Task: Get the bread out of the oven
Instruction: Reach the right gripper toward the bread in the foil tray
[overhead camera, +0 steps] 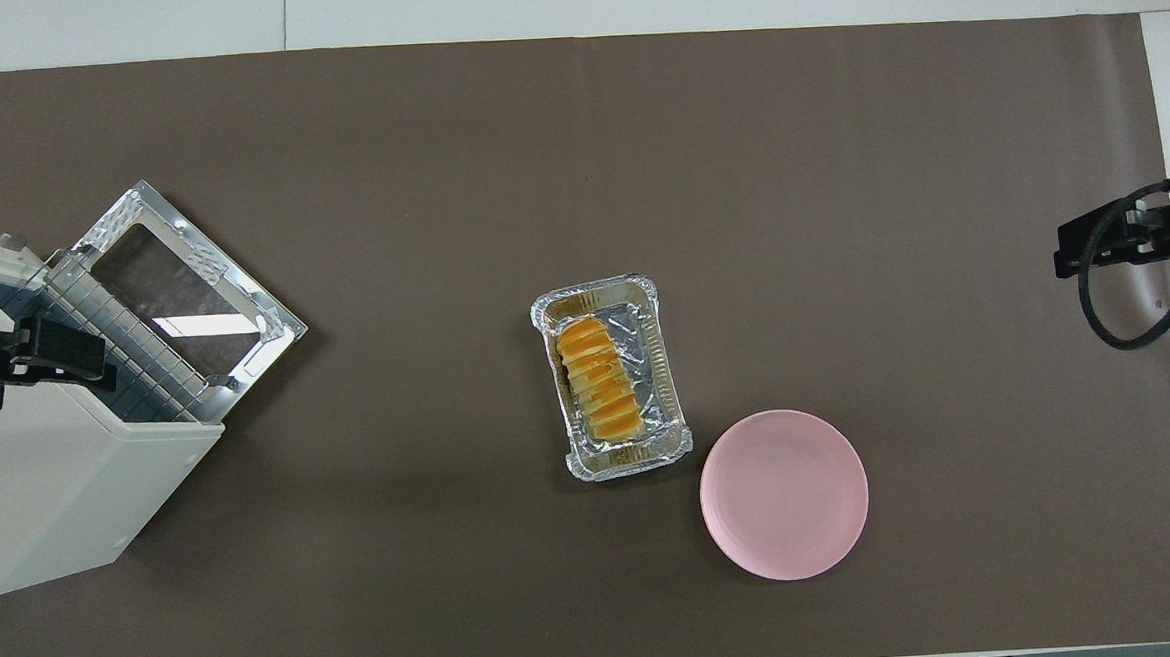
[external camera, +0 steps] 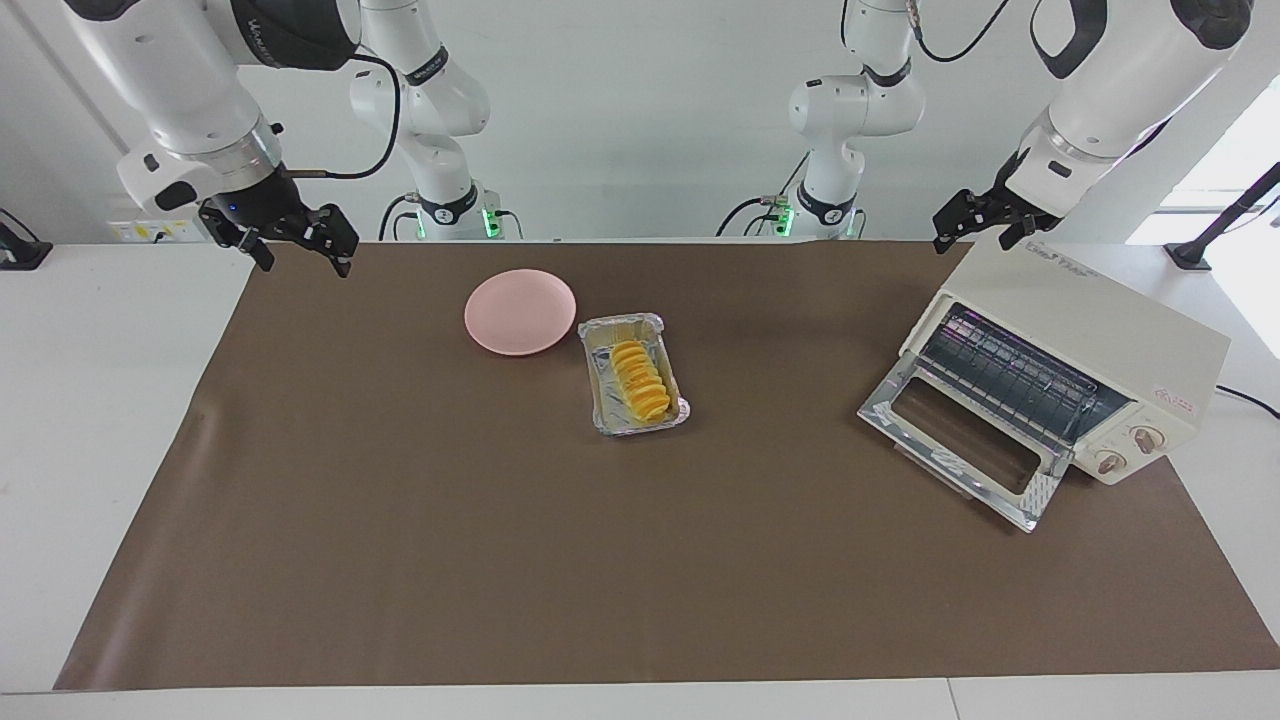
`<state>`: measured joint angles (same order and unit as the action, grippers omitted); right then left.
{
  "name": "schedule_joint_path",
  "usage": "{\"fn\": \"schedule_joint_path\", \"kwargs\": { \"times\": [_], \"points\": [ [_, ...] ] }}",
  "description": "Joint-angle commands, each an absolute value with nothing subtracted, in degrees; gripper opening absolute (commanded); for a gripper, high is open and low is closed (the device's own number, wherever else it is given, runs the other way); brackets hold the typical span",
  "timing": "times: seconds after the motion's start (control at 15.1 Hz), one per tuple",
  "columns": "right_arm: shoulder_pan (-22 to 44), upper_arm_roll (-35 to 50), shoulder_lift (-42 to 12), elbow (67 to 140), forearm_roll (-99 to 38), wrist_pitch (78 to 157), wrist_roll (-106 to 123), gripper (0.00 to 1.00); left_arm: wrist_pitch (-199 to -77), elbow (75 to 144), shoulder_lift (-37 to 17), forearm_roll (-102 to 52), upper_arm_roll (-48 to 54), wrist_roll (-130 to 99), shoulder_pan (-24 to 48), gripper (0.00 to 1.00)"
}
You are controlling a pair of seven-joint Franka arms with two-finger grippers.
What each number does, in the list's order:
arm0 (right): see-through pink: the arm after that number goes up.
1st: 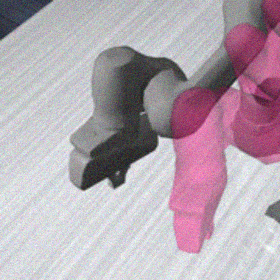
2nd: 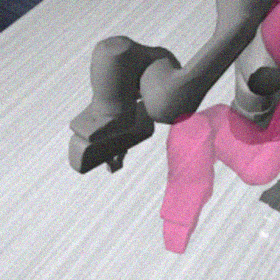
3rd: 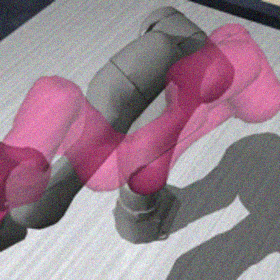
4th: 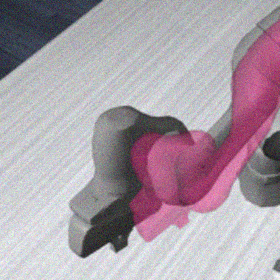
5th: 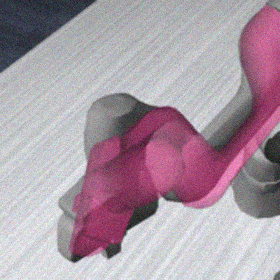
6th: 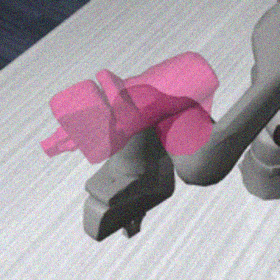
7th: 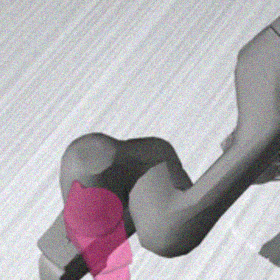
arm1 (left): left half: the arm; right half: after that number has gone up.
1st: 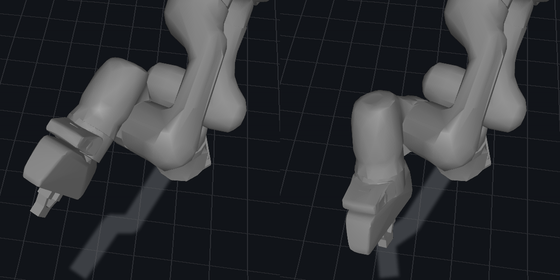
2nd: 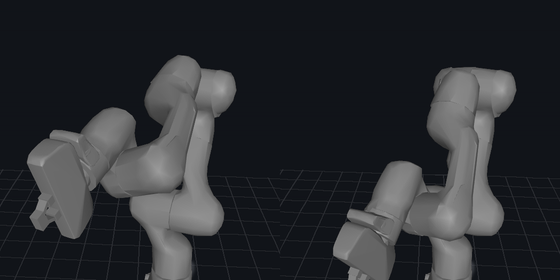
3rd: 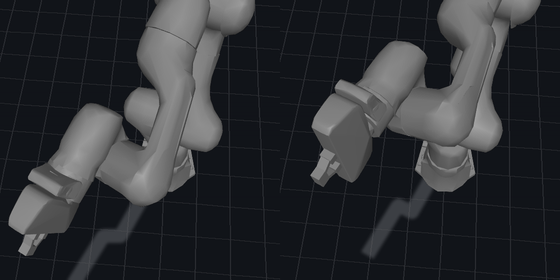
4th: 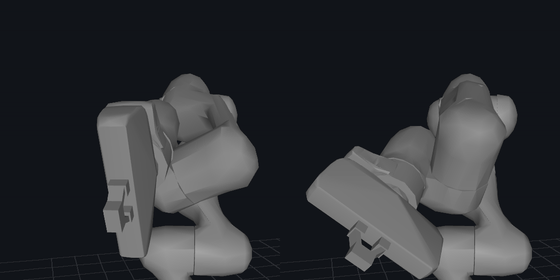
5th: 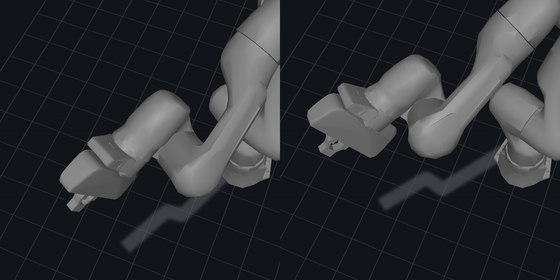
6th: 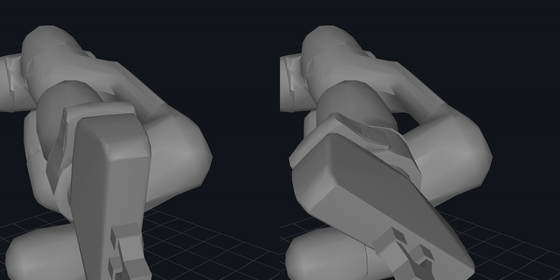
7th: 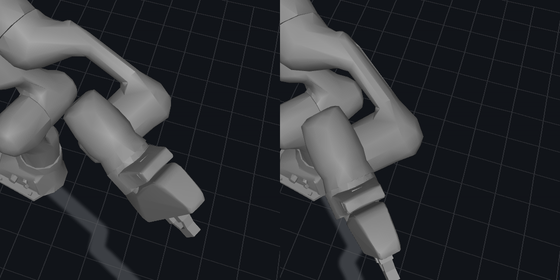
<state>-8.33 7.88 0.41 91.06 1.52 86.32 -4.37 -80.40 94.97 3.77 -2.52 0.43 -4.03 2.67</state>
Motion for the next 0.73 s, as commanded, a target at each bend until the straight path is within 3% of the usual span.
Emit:
{"fn": "schedule_joint_path", "kwargs": {
  "times": [0.0,0.2,0.66],
  "points": [
    [-6.43,8.44,2.37,95.17,1.23,90.69,-2.37,1.0,-82.17,95.98,4.57,-1.41,0.35,-3.43,2.81,1.0],
    [-2.3,8.44,2.03,100.44,-1.4,97.88,-0.62,1.0,-82.09,95.89,4.75,-1.32,0.44,-3.6,3.08,1.0],
    [9.21,8.44,-7.19,104.75,-1.41,111.78,6.15,1.0,-82.27,95.89,4.75,-1.32,0.44,-3.6,2.81,1.0]
  ]
}}
